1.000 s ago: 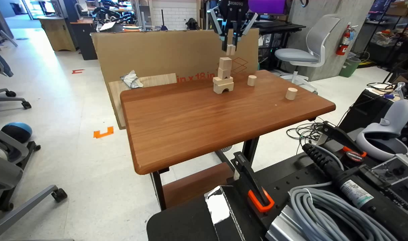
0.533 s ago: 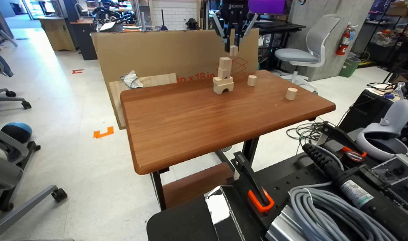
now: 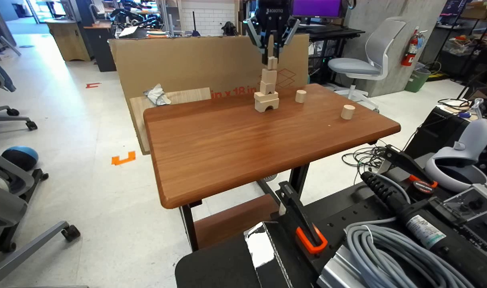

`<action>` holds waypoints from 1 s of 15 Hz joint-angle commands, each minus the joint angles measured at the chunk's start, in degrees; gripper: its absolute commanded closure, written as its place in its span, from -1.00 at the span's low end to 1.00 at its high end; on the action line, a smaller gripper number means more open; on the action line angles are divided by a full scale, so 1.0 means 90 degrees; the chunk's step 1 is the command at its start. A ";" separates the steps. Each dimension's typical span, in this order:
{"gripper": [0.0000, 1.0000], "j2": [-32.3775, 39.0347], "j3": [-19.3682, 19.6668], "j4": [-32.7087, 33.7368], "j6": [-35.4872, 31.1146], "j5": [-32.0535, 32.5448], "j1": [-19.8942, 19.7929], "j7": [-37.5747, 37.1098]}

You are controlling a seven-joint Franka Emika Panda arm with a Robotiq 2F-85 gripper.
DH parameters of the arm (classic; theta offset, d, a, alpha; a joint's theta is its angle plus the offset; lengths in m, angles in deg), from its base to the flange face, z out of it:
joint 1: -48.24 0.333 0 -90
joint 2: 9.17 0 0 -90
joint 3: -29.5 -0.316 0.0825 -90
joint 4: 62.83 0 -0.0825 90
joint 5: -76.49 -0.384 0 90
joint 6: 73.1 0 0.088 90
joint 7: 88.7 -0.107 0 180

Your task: Put the flower shaped block on top of the cube

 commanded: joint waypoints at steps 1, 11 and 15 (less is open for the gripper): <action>0.86 0.0020 -0.0011 0.0075 0.0114 -0.0079 0.0053 0.0051; -0.50 -0.0285 -0.0046 -0.0218 0.0032 -0.0176 0.0009 0.0077; -1.00 -0.1338 -0.0138 -0.1173 -0.0090 -0.0489 -0.0169 0.0457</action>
